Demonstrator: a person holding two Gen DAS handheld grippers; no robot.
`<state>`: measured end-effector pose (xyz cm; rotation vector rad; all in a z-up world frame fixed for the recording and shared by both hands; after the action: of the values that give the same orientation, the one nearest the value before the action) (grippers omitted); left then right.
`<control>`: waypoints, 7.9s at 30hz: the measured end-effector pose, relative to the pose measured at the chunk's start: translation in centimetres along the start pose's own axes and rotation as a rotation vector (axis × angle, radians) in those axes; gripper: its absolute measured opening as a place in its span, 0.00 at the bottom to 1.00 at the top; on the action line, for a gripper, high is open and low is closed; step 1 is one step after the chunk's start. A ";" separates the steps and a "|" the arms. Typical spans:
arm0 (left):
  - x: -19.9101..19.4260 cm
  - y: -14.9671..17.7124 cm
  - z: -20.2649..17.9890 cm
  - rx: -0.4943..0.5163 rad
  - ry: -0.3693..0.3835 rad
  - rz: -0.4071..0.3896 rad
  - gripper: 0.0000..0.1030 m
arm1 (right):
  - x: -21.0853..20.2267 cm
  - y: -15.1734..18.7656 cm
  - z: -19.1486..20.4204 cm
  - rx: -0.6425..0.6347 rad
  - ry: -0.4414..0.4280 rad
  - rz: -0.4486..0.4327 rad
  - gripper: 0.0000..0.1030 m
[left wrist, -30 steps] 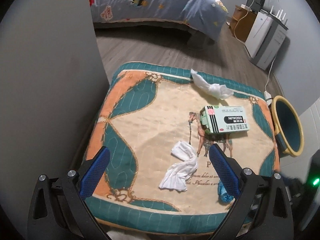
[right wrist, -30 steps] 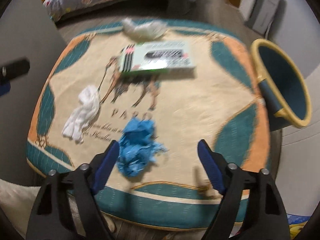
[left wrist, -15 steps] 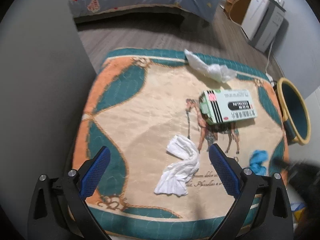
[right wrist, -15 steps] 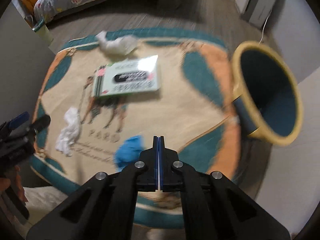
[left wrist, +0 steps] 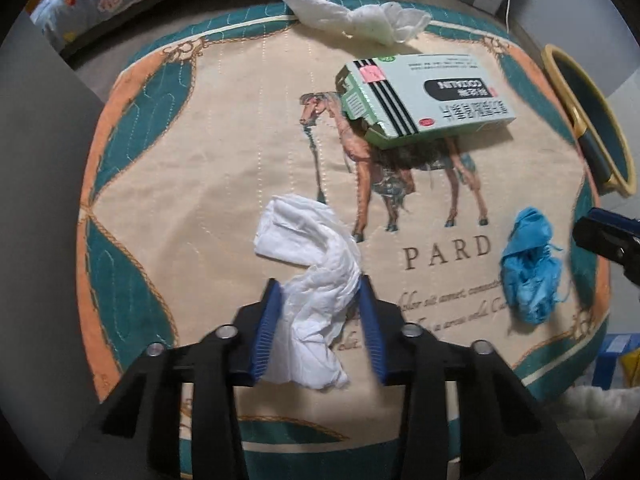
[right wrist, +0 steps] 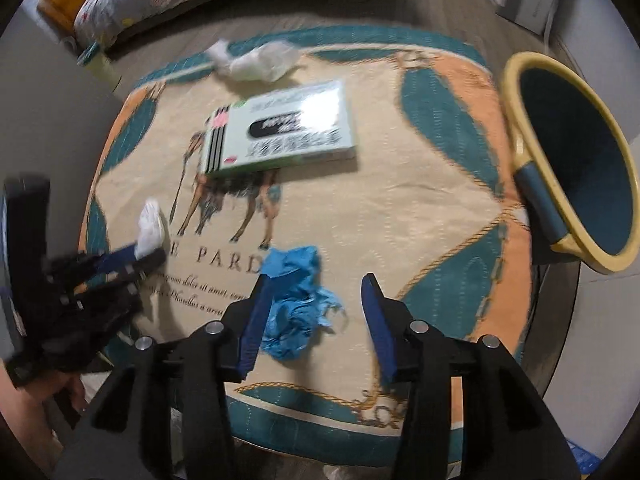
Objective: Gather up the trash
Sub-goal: 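Grasp the white tissue with the left tool while the right grasps the blue glove, then drop the blue glove into the wastebasket with the right tool, then move the right tool over the COLTALIN box while the left holds the tissue, then grasp the COLTALIN box with the right tool while the left grasps another white tissue, then carry both items over the wastebasket and open both tools to drop them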
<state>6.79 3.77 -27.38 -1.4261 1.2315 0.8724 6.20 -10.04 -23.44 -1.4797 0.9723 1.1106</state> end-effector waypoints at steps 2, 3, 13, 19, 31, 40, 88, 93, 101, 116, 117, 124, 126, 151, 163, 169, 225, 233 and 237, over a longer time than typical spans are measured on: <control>-0.2 0.0 0.5 -0.019 -0.006 -0.006 0.20 | 0.4 0.5 0.8 -0.038 0.001 0.014 0.45; -0.3 0.0 0.8 -0.031 -0.005 -0.010 0.14 | 0.7 0.8 1.2 -0.053 0.004 0.022 0.45; -2.6 -1.9 -0.2 0.009 -0.002 -0.133 0.10 | 1.8 -0.9 0.8 -0.094 0.028 0.030 0.31; -5.9 -4.1 -2.9 0.041 0.109 -0.271 0.10 | -3.4 -6.1 -3.2 0.048 0.001 -0.098 0.32; -11.7 -7.6 -8.1 0.151 0.214 -0.433 0.10 | -13.2 -8.3 -23.6 0.236 0.161 -0.372 0.32; -14.1 -12.4 -14.2 0.401 0.197 -0.423 0.10 | -9.4 -7.5 -34.3 0.392 0.218 -0.333 0.32; -9.8 -16.0 -21.9 0.501 0.218 -0.418 0.93 | -6.2 -9.2 -29.1 0.455 0.164 -0.314 0.94; -14.0 -14.0 -14.9 0.493 0.107 -0.434 0.94 | -8.1 -11.2 -23.4 0.379 0.123 -0.341 0.94; -16.3 -12.7 -4.6 0.281 0.089 -0.448 0.94 | -6.7 -12.3 -12.4 0.177 0.106 -0.349 0.94; -14.2 -15.7 2.0 0.115 0.141 -0.441 0.94 | 3.5 -9.0 2.0 -0.531 0.168 -0.231 0.94; -14.0 -16.0 2.0 0.111 0.149 -0.439 0.94 | 3.8 -8.8 2.5 -0.569 0.172 -0.229 0.94; -12.6 -17.5 1.7 0.117 0.173 -0.428 0.94 | 5.5 -9.0 3.9 -0.681 0.216 -0.236 0.94; -12.1 -17.9 1.8 0.105 0.190 -0.419 0.94 | 5.7 -9.4 4.1 -0.697 0.231 -0.250 0.94; -7.3 -20.5 3.1 0.024 0.262 -0.337 0.94 | 7.9 -11.1 7.9 -0.808 0.090 -0.245 0.88; -3.2 -20.2 3.3 0.032 0.137 -0.230 0.94 | 4.7 -11.5 5.1 -0.789 -0.038 -0.246 0.94; -3.1 -20.4 3.5 0.004 0.146 -0.237 0.94 | 5.8 -12.1 5.3 -0.781 0.023 -0.289 0.94; -4.6 -20.8 2.0 -0.038 0.237 -0.312 0.05 | 5.2 -6.1 6.3 -0.689 -0.037 -0.160 0.88; -5.8 -19.8 1.5 0.007 0.205 -0.318 0.05 | 5.5 -4.8 6.2 -0.689 0.027 -0.165 0.71; -7.2 -19.4 0.6 0.021 0.213 -0.348 0.05 | 3.3 -5.3 5.5 -0.656 0.027 -0.189 0.71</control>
<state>24.17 5.35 -16.26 -1.6860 1.0961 0.4788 11.24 -3.83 -25.69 -2.0612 0.4778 1.3390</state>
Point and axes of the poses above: each gripper's, at about its wrist camera, not at the fingertips, and x roughly the way its jaws point, z to its left, y to its underside, the point moved 8 cm from there along x, roughly the way its jaws point, and after that the axes turned 14 degrees about y, right-handed, at the moved point
